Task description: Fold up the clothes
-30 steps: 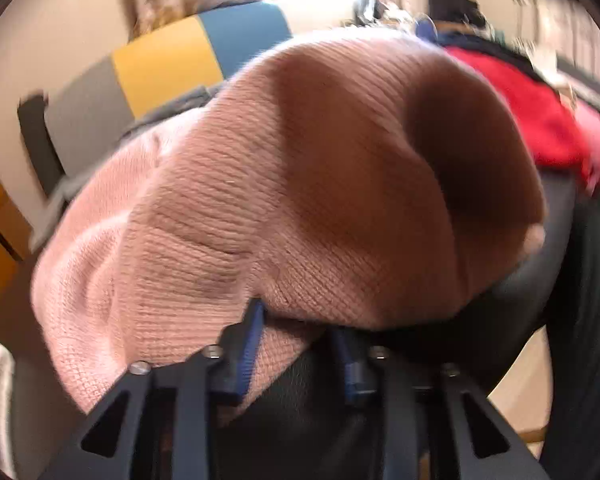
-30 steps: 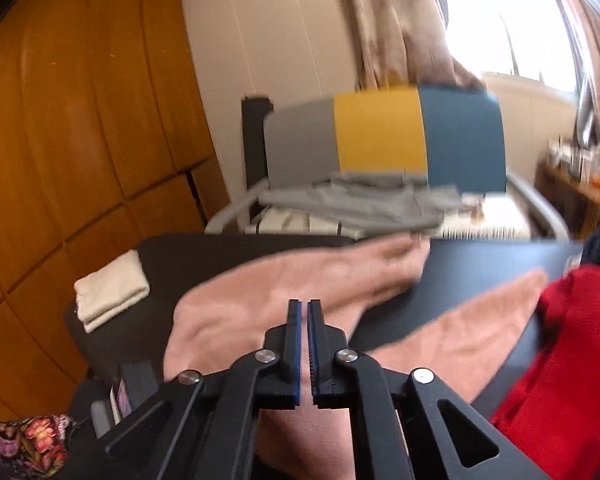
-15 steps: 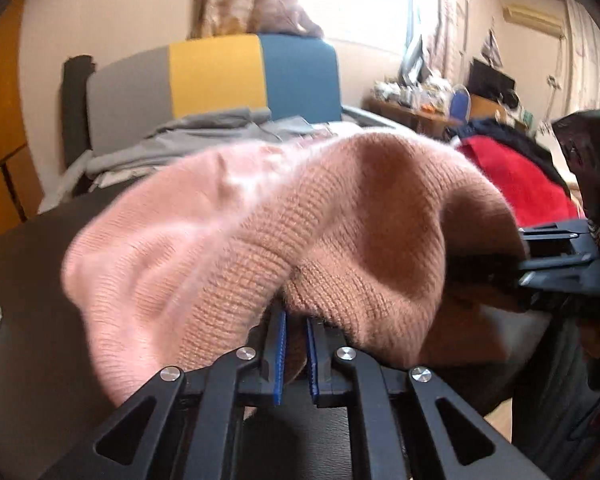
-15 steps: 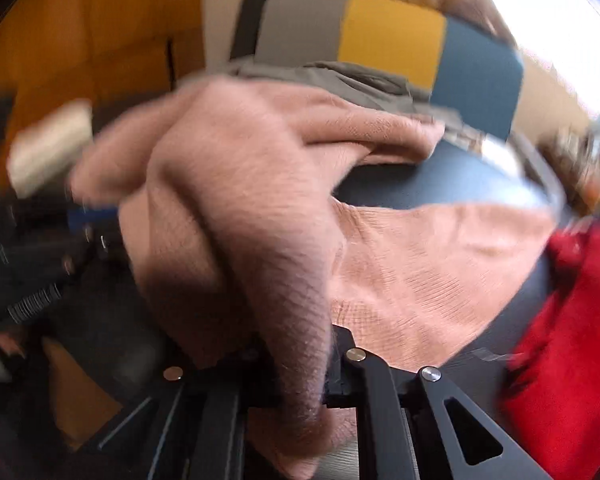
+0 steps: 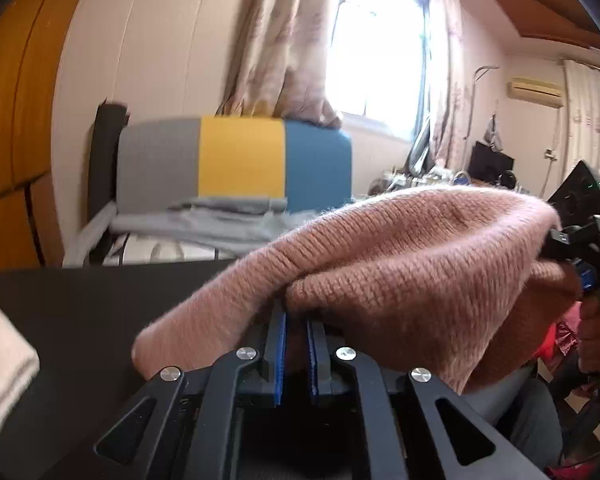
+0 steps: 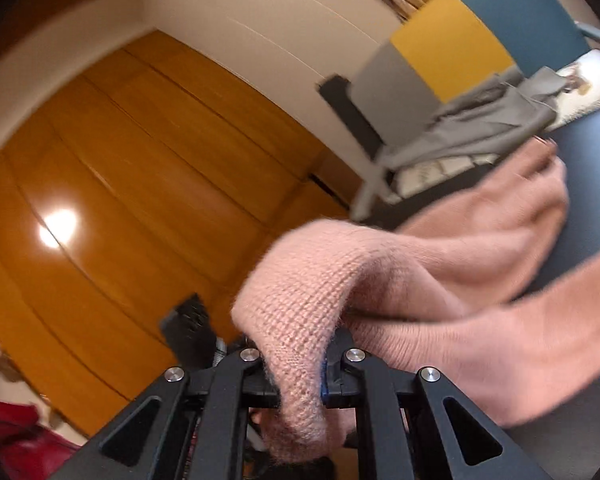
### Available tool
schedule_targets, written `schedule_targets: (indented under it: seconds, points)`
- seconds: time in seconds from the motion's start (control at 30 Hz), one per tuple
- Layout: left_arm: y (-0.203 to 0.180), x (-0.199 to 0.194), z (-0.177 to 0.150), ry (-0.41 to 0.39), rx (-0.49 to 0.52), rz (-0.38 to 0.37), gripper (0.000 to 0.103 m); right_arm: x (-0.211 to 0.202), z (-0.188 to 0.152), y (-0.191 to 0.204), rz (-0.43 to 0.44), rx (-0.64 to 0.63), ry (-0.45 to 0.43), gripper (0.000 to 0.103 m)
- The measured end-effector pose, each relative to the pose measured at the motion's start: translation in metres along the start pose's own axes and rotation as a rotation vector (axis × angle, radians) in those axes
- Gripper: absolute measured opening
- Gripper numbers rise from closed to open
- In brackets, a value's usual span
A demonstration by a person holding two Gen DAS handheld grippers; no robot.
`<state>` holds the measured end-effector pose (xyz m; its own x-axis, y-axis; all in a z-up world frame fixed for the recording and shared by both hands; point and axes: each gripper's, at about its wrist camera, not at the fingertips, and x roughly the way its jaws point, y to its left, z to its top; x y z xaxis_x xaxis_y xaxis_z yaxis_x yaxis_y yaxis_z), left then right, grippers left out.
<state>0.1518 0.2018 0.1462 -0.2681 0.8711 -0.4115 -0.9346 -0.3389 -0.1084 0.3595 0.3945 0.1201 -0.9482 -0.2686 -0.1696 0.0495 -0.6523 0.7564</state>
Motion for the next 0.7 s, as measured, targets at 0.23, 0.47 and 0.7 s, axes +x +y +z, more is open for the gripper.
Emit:
schedule_targets:
  seconds: [0.23, 0.47, 0.7]
  points:
    - [-0.013, 0.069, -0.019, 0.235, 0.156, 0.029, 0.010, -0.013, 0.011, -0.054, -0.269, 0.058, -0.071, 0.012]
    - [-0.004, 0.072, -0.084, 0.293, 0.038, -0.035, 0.018, -0.020, -0.035, -0.175, -0.622, 0.277, -0.002, 0.015]
    - [-0.028, 0.058, -0.102, 0.245, 0.169, -0.078, 0.026, -0.027, -0.054, -0.188, -0.638, 0.251, -0.025, 0.016]
